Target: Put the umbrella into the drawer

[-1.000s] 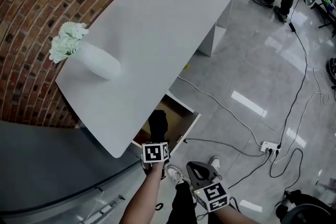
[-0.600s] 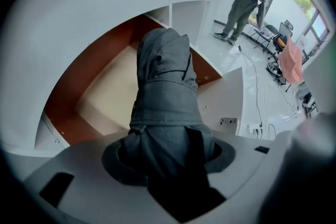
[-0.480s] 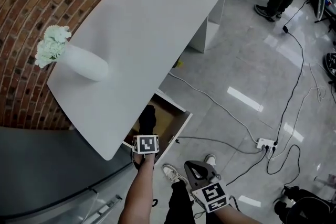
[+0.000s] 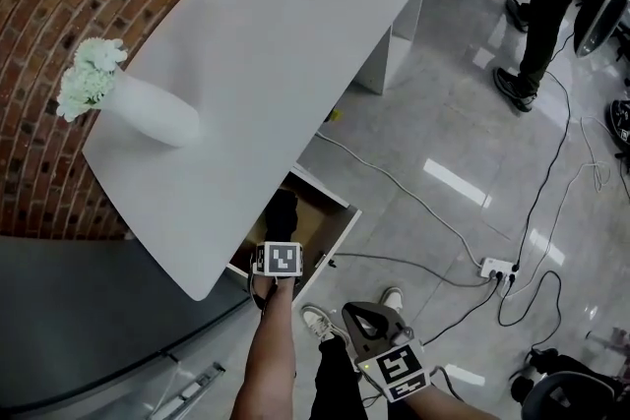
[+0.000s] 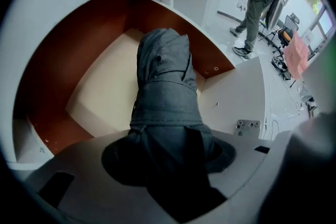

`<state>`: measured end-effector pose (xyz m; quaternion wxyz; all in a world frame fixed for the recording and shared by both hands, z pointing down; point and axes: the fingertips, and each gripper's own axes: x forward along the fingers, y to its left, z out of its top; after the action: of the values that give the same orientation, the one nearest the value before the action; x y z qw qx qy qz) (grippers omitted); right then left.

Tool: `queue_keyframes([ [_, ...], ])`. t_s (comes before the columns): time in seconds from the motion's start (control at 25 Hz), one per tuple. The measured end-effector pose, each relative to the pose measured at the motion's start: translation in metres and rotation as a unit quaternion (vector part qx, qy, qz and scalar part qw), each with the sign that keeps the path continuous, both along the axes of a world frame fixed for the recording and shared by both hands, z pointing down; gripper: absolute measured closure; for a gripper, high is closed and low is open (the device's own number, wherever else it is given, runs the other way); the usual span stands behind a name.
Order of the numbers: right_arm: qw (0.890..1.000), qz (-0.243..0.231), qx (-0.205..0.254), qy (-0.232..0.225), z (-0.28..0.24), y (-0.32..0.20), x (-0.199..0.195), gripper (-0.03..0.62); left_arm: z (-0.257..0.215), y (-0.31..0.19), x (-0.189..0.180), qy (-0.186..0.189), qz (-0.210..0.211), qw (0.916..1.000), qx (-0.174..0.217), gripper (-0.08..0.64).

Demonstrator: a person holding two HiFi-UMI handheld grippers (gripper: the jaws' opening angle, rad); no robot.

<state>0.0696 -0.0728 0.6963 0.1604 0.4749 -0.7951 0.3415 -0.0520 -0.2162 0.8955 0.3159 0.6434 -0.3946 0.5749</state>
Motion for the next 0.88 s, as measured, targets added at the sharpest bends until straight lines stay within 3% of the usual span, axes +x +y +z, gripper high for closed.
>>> queue_keyframes([
  [0.24, 1.000, -0.017, -0.008, 0.010, 0.008, 0.005, 0.001, 0.575, 0.027, 0.007, 0.009, 0.034, -0.039, 0.9971, -0.056, 0.314],
  [0.88, 0.999, -0.044, -0.020, 0.012, 0.026, 0.004, 0.000, 0.575, 0.047, 0.001, 0.010, 0.035, -0.017, 0.9984, -0.040, 0.314],
])
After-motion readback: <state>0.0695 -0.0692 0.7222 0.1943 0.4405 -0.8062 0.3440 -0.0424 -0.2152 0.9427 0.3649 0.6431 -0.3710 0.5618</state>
